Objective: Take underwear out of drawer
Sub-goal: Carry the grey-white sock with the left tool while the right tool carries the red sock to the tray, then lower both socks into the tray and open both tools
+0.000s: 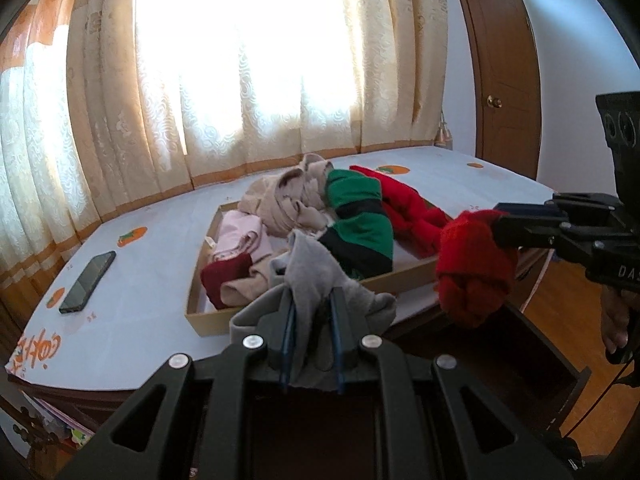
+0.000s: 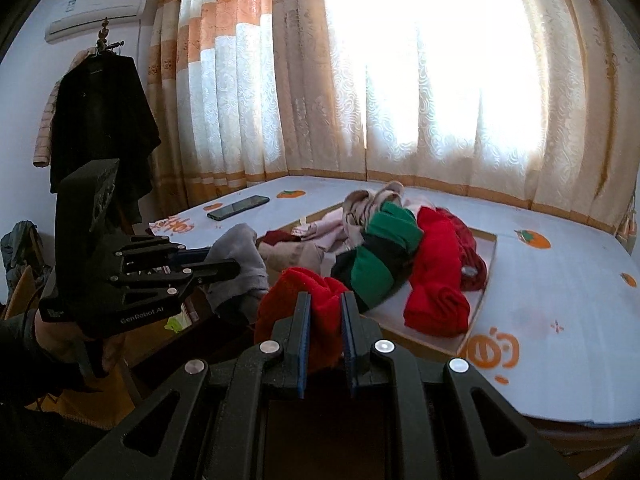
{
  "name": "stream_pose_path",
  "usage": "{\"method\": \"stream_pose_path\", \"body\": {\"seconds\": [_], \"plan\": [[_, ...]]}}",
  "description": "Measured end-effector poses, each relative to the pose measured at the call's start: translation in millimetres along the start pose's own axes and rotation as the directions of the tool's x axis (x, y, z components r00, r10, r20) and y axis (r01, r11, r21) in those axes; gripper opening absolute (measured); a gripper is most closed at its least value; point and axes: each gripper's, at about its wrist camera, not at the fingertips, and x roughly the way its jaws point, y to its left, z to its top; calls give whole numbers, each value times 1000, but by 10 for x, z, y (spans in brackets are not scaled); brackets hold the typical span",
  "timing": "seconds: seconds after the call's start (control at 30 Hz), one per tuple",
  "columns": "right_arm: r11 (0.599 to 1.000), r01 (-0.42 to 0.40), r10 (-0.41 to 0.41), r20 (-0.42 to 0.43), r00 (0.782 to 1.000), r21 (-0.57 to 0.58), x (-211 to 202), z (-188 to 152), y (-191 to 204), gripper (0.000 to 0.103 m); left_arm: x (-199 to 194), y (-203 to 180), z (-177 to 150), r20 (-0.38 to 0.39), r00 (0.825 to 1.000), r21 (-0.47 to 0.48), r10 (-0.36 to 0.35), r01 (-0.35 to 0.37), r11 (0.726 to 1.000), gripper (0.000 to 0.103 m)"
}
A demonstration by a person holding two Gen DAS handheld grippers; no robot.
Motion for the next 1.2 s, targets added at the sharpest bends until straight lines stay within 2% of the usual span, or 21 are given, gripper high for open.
{"method": "stream_pose_path", "body": {"seconds": [0.73, 1.2], "plan": [[999, 8, -6, 34, 999, -50, 314, 537, 31, 16, 234, 276, 320, -8, 998, 18, 64, -64, 998, 13], [999, 24, -25, -9, 1000, -41, 793, 828, -73, 16, 650, 603, 585, -58, 994, -49, 94, -96, 994, 13]]}}
